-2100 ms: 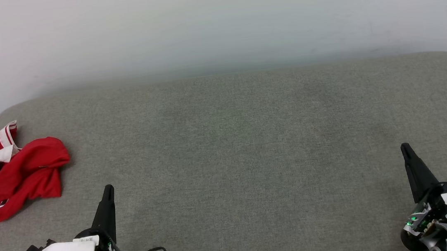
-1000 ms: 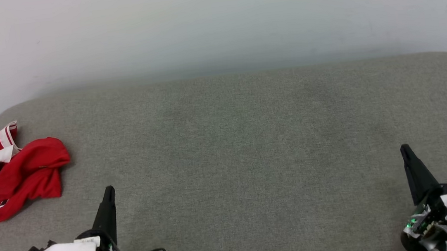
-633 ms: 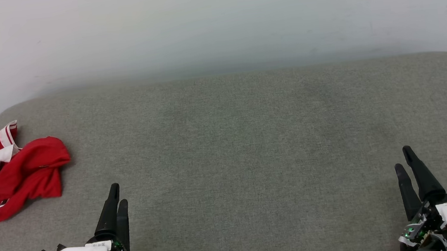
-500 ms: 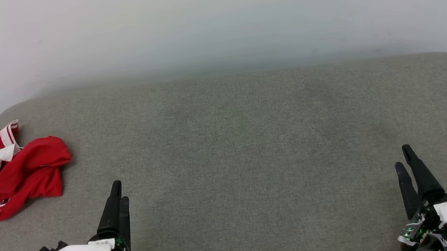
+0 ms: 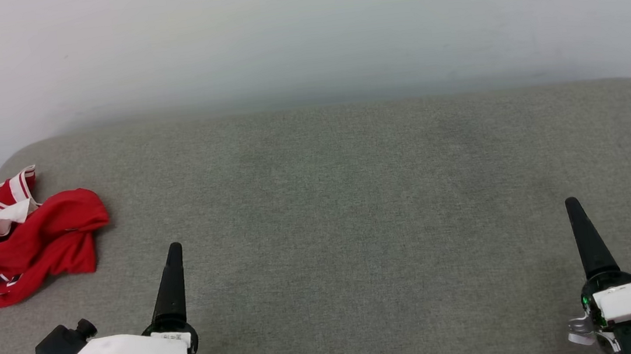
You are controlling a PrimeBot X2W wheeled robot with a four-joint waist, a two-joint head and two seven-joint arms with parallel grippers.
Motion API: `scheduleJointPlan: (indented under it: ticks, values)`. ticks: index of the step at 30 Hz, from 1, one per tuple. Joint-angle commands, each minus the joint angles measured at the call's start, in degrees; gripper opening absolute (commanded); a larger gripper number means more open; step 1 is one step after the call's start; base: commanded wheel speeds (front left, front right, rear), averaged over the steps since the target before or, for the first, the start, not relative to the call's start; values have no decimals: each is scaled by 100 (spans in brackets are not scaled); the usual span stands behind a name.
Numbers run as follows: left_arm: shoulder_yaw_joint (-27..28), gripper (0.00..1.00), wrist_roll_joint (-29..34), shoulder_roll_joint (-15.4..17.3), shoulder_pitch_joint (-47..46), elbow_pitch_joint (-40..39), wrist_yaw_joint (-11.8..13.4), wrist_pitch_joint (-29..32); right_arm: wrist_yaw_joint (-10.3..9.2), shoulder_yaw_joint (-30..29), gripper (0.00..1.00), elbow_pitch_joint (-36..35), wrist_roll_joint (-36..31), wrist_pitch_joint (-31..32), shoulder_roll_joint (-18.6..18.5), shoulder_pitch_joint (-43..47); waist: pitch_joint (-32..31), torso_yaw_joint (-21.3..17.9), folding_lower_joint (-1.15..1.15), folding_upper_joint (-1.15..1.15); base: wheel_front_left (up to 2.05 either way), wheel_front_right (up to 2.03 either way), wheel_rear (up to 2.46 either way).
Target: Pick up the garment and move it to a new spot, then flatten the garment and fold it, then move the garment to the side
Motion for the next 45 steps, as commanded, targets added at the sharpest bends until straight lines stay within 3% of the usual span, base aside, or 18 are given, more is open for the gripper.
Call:
scheduleJointPlan:
  ticks: [1, 9, 16, 28, 45]
  values:
    - [-32, 100, 297, 19, -21, -134, -9, -63, 6, -5, 100, -163, -361, -60, 0, -19, -2, 10, 0, 0, 0, 0, 0]
    - [-216, 100, 1365, 76, -18, -182, -11, -232, 7, 53, 100, -324, -1875, -228, 1, 36, 3, 47, 0, 0, 0, 0, 0]
    - [-298, 100, 2168, 143, -38, -255, -12, -347, 8, 96, 100, -375, -2717, -342, 2, 86, 8, 72, 0, 0, 0, 0, 0]
    - [-508, 100, 3423, 281, -30, -363, 103, -560, 9, 73, 100, -564, -3861, -310, 3, 169, 9, 87, 0, 0, 0, 0, 0]
    - [-977, 100, 4708, 565, -136, -246, 390, -854, 11, -26, 100, -972, -5211, -94, 6, 403, 14, 99, 0, 0, 0, 0, 0]
